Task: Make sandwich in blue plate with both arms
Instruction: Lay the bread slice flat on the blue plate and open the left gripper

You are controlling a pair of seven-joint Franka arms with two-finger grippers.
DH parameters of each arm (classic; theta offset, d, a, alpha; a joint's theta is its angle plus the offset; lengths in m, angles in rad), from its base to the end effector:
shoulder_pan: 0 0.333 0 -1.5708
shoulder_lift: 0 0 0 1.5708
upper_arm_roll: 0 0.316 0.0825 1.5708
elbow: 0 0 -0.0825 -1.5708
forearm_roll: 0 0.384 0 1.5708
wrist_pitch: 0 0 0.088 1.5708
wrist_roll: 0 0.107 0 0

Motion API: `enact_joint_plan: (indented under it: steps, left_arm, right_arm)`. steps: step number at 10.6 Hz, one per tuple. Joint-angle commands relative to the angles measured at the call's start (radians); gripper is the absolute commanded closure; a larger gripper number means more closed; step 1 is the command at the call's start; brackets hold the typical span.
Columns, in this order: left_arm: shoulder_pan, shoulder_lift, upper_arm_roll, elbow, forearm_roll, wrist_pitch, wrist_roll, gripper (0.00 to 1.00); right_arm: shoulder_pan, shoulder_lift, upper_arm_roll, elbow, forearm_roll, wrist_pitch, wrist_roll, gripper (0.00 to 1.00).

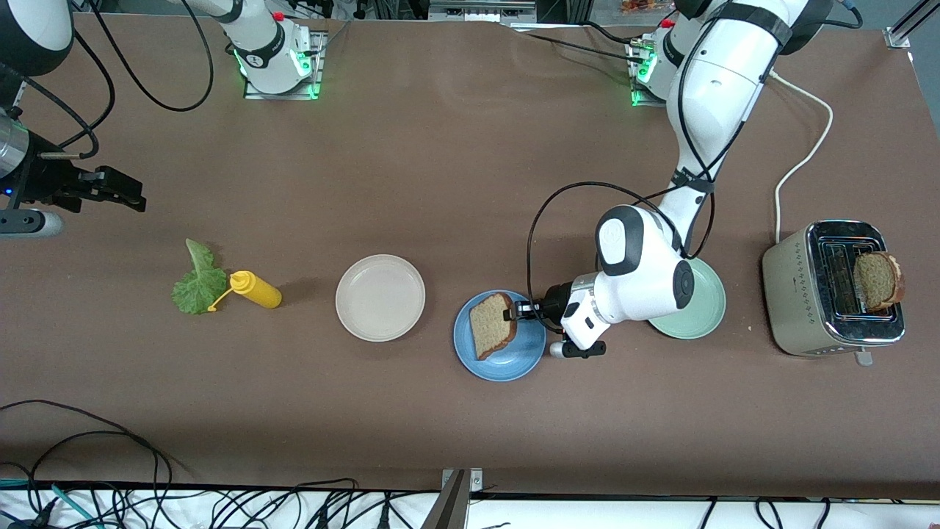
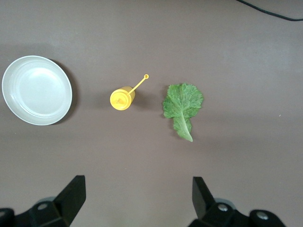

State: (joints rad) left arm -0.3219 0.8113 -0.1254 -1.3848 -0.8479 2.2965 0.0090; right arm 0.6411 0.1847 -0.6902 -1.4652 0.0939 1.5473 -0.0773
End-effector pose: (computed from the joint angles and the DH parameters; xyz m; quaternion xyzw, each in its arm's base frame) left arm 0.6773 -0.3196 0.2460 0.9288 0.0675 -0.0368 0.3624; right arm 0.5960 0.0160 0.5874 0.9993 0.0162 -0.0310 0.0098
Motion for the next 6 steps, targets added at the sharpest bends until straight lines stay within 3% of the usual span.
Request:
enact_joint_plan:
  steps: [1, 3, 4, 6]
  left_arm:
    - [-0.011, 0.035, 0.01, 0.036, -0.039, 0.003, 0.11, 1.0]
    - [-0.003, 0.045, 0.009, 0.04, -0.04, 0.003, 0.196, 1.0]
    - [0.01, 0.057, 0.009, 0.038, -0.04, 0.004, 0.269, 0.94]
    - [0.044, 0.087, 0.01, 0.033, -0.08, 0.018, 0.418, 0.19]
  right_arm:
    - [-0.004, -0.008, 0.0, -0.001, 0.007, -0.009, -0.003, 0.0]
    - [-0.004, -0.008, 0.0, -0.001, 0.009, -0.009, -0.003, 0.0]
    - [-0.004, -0.008, 0.0, -0.001, 0.009, -0.009, -0.003, 0.0]
    - [-0.004, -0.008, 0.0, -0.001, 0.009, -0.009, -0.003, 0.0]
